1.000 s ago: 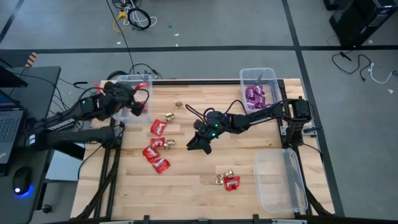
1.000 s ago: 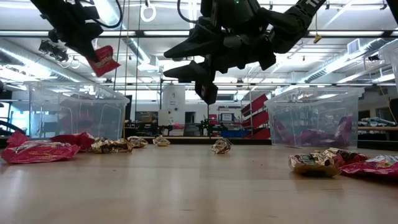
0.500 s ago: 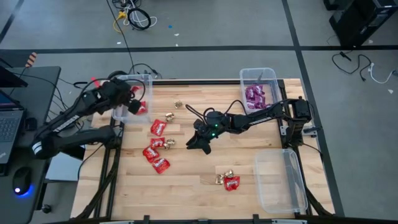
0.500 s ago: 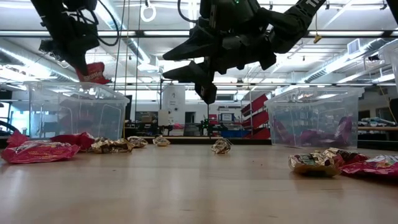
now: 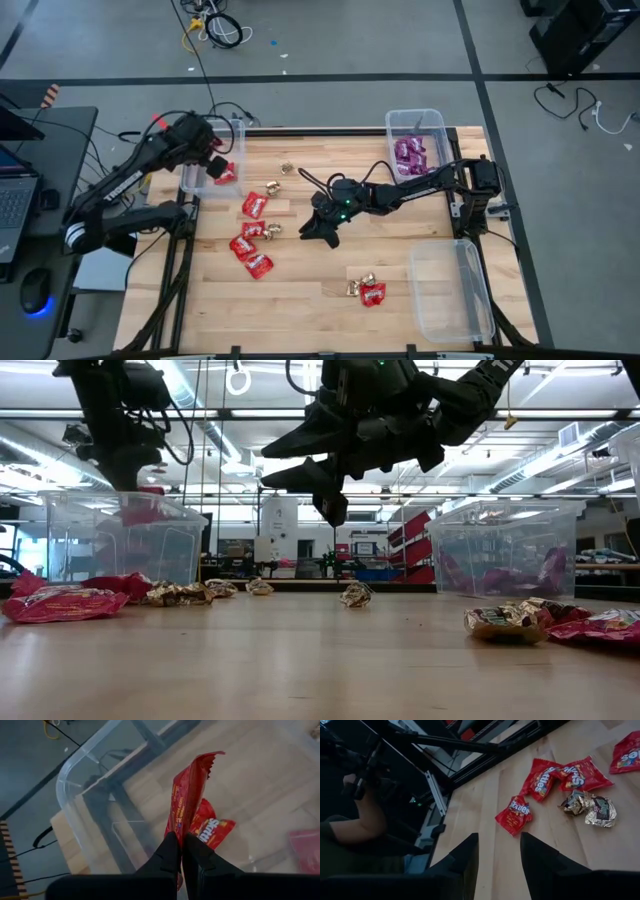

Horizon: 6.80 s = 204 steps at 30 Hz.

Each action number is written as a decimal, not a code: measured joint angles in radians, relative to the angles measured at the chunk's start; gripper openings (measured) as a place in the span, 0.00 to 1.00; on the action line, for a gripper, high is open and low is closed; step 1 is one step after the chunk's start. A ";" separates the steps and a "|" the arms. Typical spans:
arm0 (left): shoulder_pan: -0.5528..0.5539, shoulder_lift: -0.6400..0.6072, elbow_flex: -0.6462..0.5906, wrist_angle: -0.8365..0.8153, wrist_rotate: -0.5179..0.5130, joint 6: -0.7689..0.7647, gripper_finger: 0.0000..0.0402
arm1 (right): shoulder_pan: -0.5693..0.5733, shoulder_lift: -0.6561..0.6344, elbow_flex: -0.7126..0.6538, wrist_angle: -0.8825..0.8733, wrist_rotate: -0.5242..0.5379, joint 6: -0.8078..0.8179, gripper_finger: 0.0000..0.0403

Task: Sort candy
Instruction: Put the red candy into the top left transparent bin

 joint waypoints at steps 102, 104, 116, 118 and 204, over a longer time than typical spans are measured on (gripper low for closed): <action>0.055 0.201 0.000 -0.070 0.364 0.566 0.08 | 0.000 0.000 0.000 0.001 0.026 -0.051 0.32; 0.055 0.201 0.000 -0.070 0.364 0.565 0.08 | 0.000 0.000 0.000 0.001 0.026 -0.051 0.32; 0.055 0.201 0.000 -0.070 0.364 0.546 0.08 | 0.000 0.000 0.000 0.001 0.026 -0.052 0.32; 0.055 0.201 0.000 -0.070 0.364 0.546 0.08 | 0.000 0.000 0.000 0.001 0.026 -0.052 0.32; -0.736 0.100 0.242 -0.147 0.514 -0.062 0.17 | 0.046 0.000 0.000 0.008 0.043 -0.207 0.32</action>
